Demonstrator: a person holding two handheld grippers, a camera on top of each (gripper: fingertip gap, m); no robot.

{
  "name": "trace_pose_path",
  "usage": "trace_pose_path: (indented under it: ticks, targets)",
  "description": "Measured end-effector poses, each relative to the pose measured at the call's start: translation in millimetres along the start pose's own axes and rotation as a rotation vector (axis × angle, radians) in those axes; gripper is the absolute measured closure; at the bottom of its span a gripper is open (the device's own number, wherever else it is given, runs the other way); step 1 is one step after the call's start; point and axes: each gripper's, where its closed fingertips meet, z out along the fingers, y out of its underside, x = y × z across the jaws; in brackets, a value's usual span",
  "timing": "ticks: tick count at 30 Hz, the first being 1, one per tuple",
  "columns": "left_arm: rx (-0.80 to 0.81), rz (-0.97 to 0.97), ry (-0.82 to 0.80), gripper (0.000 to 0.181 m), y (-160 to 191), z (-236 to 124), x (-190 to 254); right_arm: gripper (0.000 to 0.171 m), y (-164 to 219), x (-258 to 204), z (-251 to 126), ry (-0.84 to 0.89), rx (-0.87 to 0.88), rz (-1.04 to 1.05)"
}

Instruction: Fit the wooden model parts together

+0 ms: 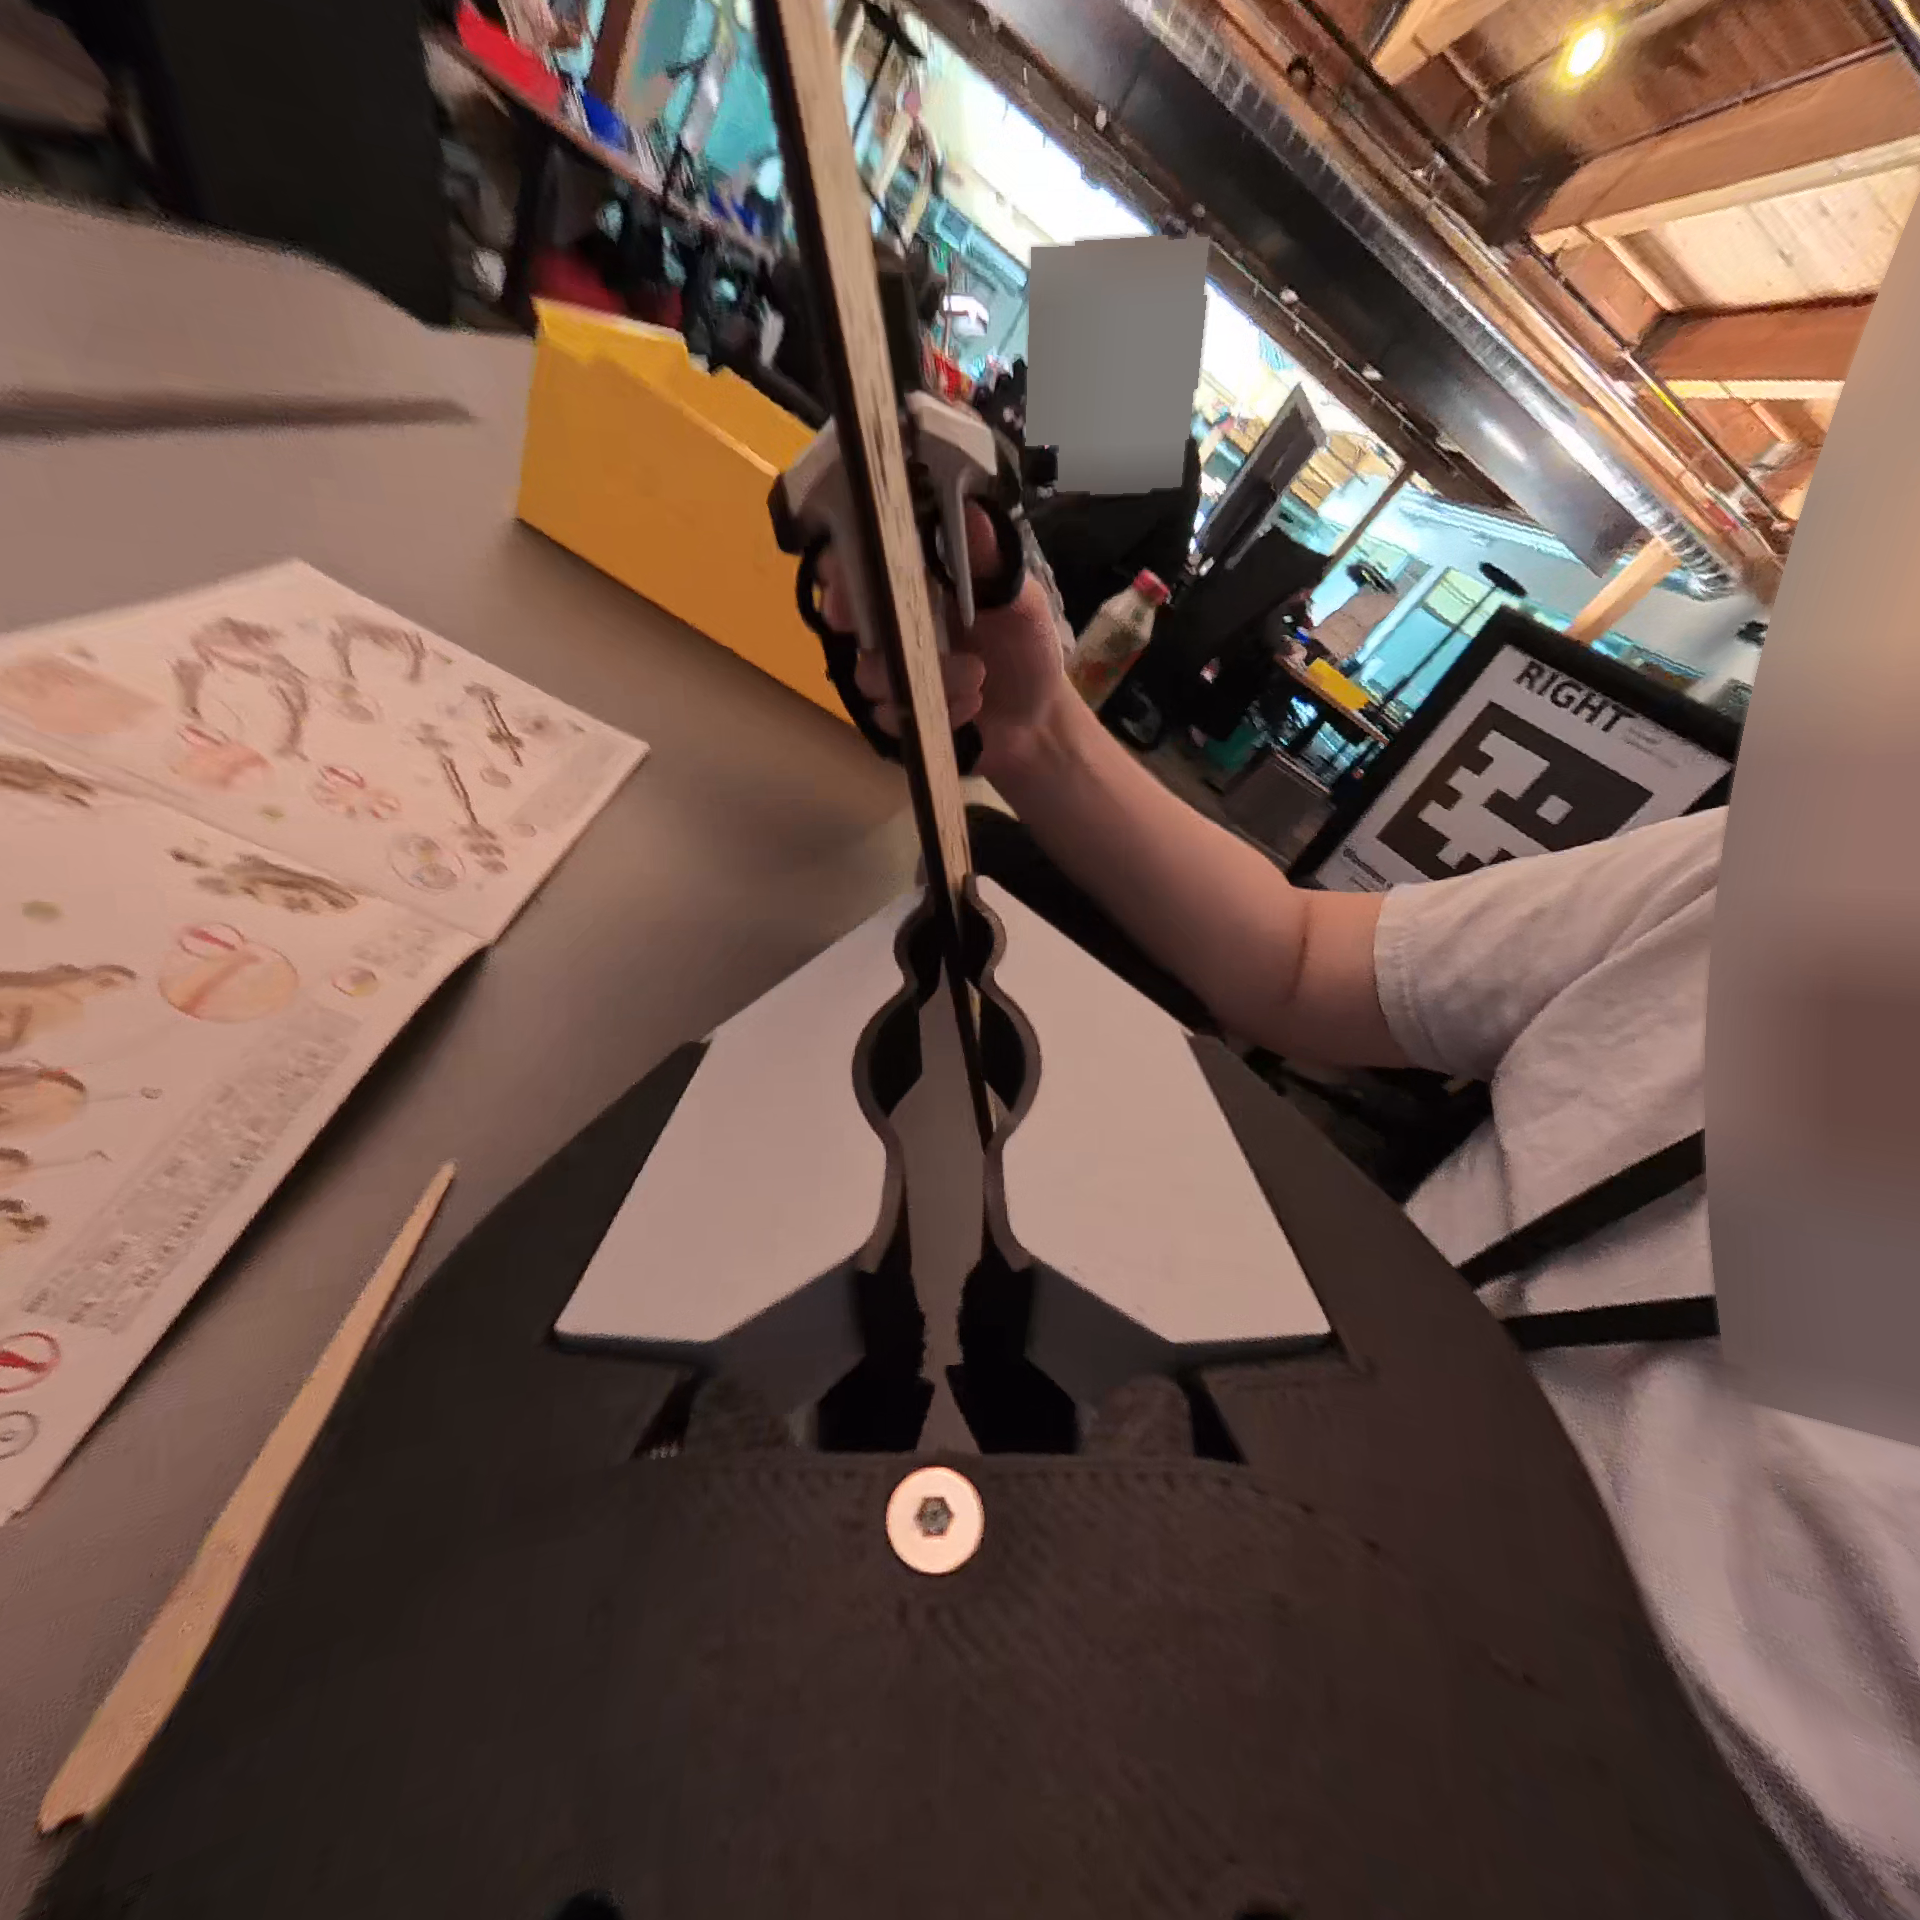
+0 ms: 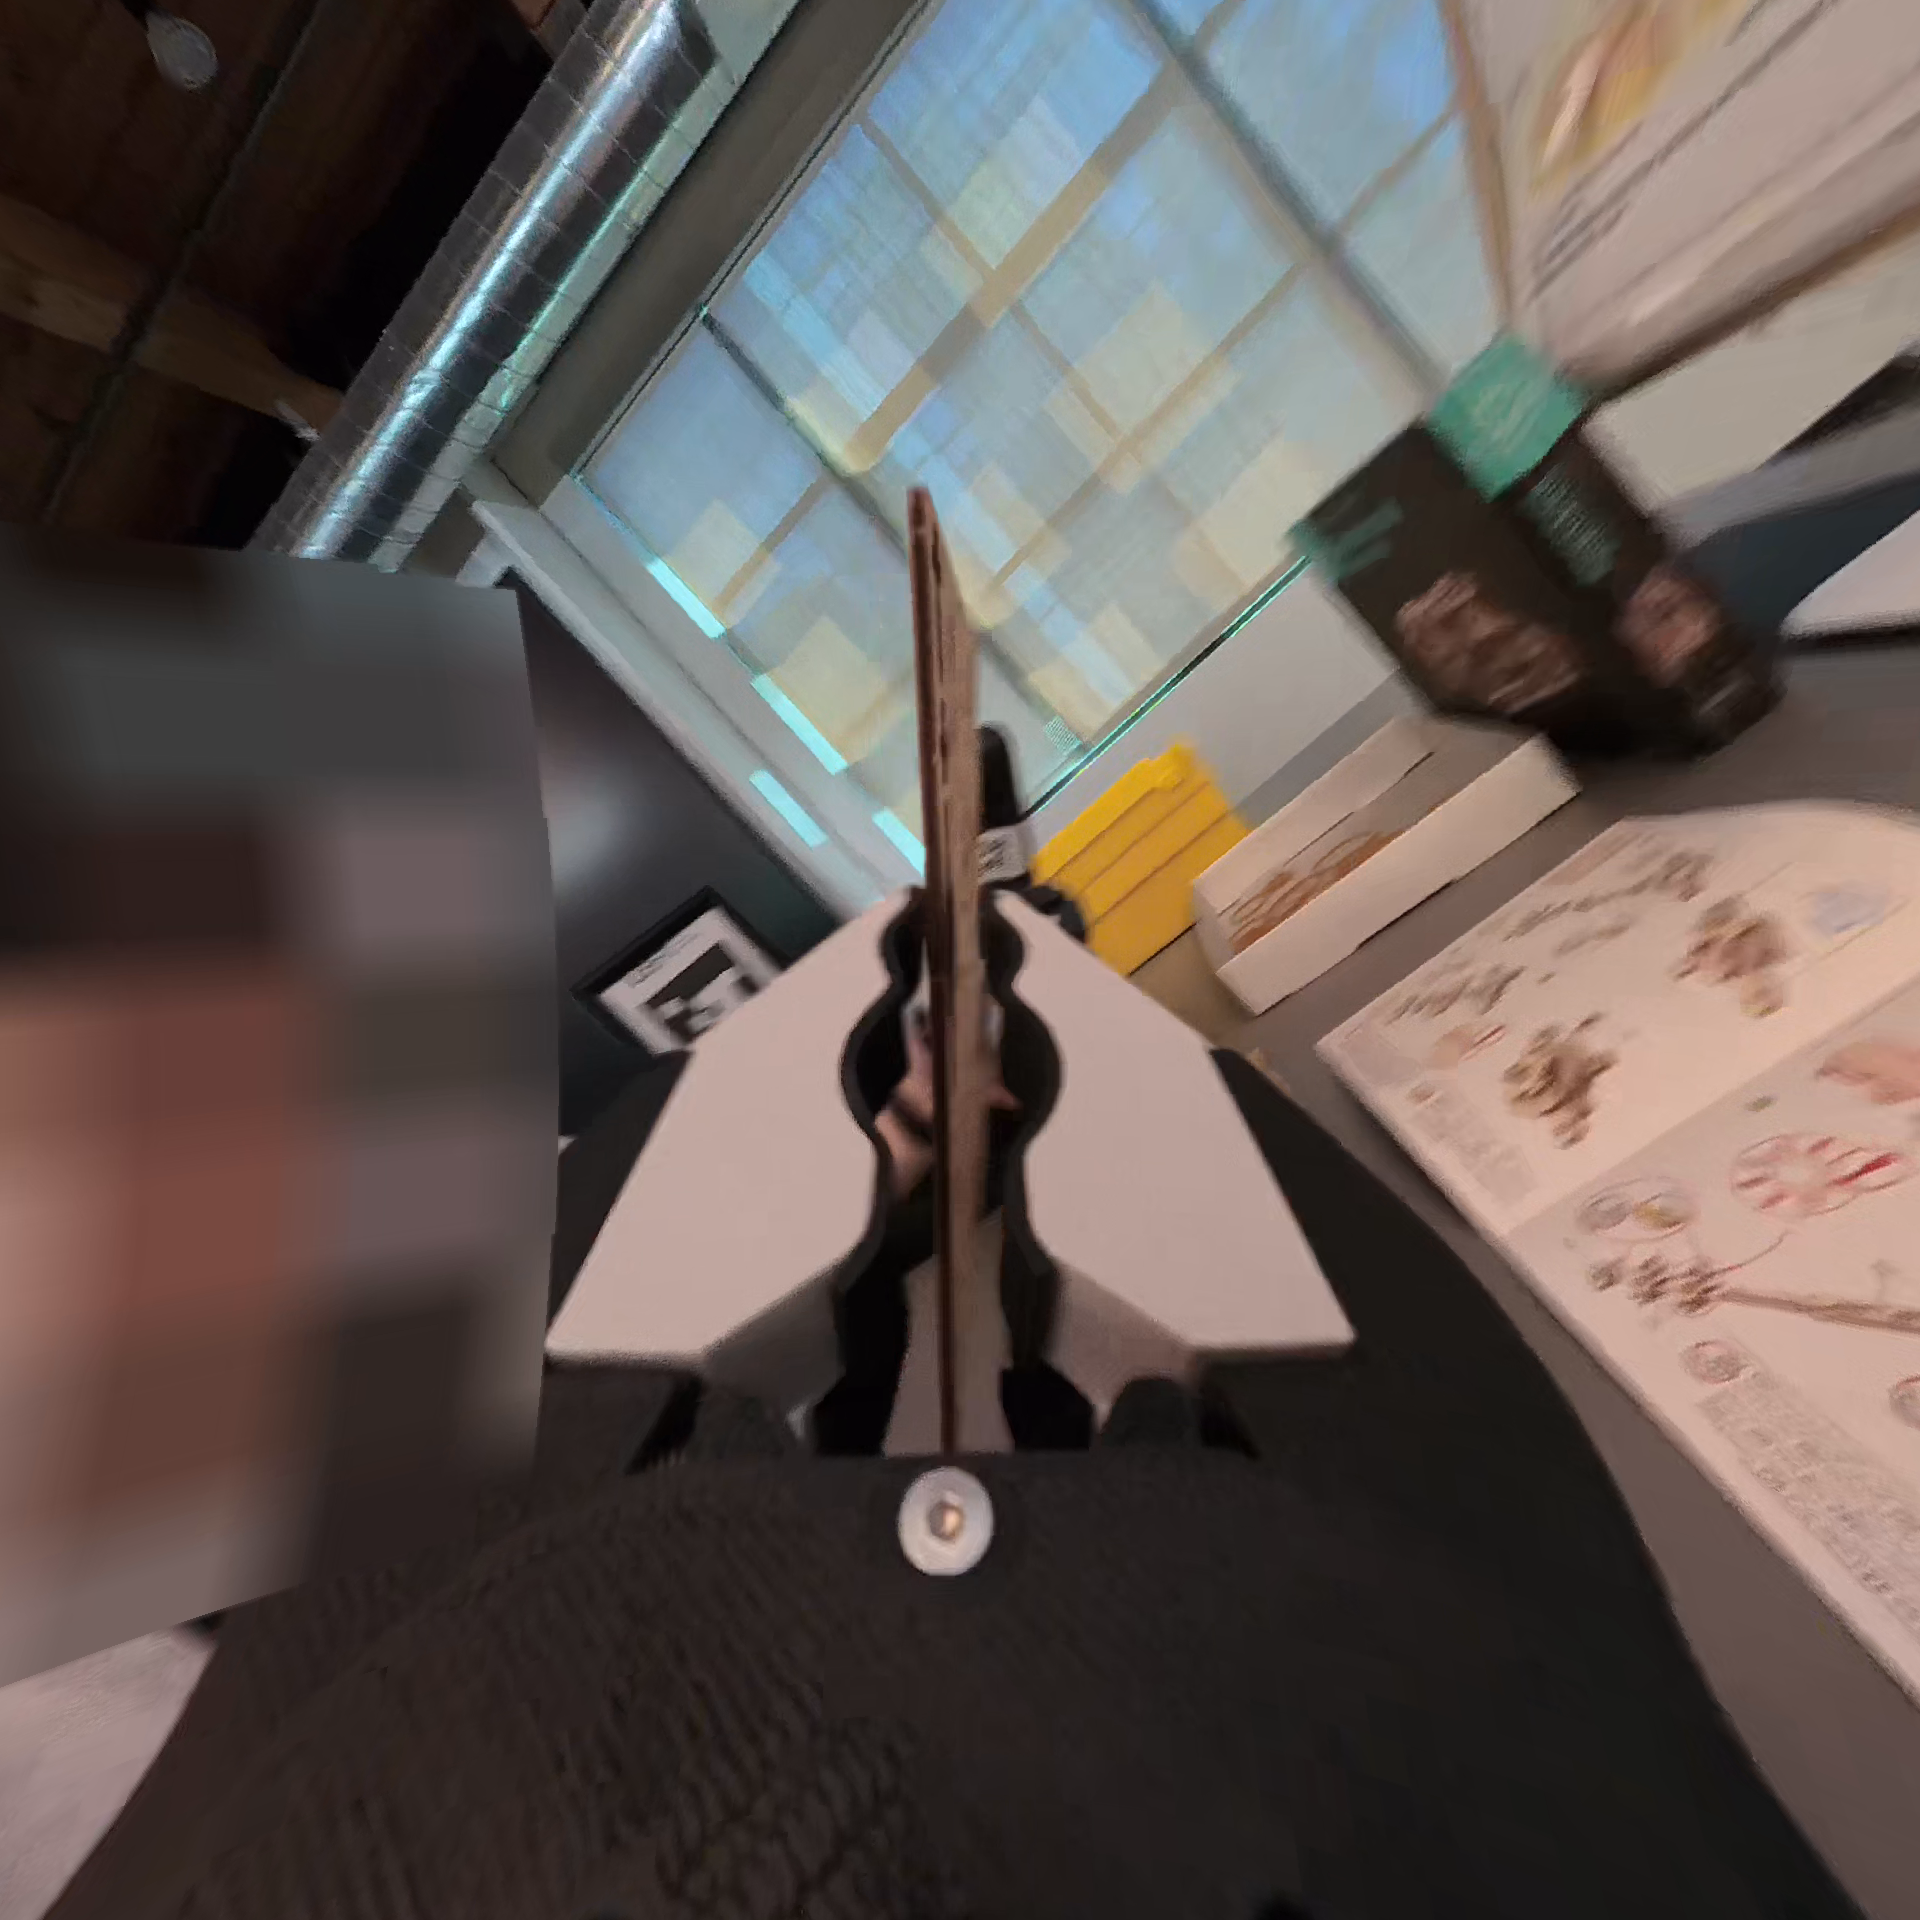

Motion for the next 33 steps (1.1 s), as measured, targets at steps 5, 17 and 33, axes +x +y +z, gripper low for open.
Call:
trace_pose_path:
  ticks: [5, 17, 33]
  targets:
    - [0.239, 0.048, -0.051, 0.181, -44, -27, 6, 0.122, -33, -20, -5, 0.099, 0.204, -0.372]
    - [0.482, -0.118, -0.173, 0.181, -60, -53, -23, 0.118, -4, 3, 23, 0.298, 0.262, -0.358]
    - [0.617, -0.095, -0.116, 0.178, -67, -48, -9, 0.171, 53, 8, 61, -0.021, 0.206, 0.218]
